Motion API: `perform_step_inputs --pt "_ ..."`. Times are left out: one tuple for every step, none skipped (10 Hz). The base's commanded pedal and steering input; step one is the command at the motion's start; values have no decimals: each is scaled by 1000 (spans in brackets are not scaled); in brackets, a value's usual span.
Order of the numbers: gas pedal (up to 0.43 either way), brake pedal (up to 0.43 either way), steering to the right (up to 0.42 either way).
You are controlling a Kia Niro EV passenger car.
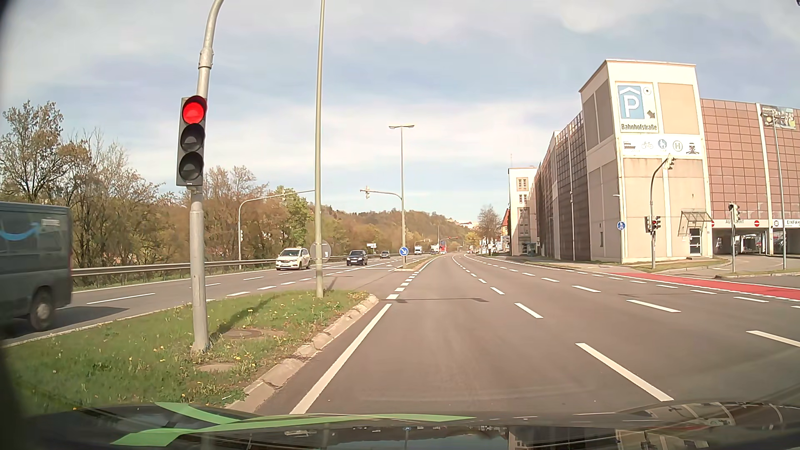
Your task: Follow the waypoints while adhering to traffic rules and regulations
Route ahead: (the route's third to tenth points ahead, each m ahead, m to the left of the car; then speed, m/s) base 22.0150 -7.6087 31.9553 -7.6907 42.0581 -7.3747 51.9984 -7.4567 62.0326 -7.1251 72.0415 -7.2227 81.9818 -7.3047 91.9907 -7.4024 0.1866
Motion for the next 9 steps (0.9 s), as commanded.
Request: perform_step_inputs --pt "0 152 5" --pt "0 152 5" --pt "0 152 5" --pt "0 152 5" --pt "0 152 4" --pt "0 152 4" --pt "0 159 3" --pt "0 159 4" --pt "0 159 4"
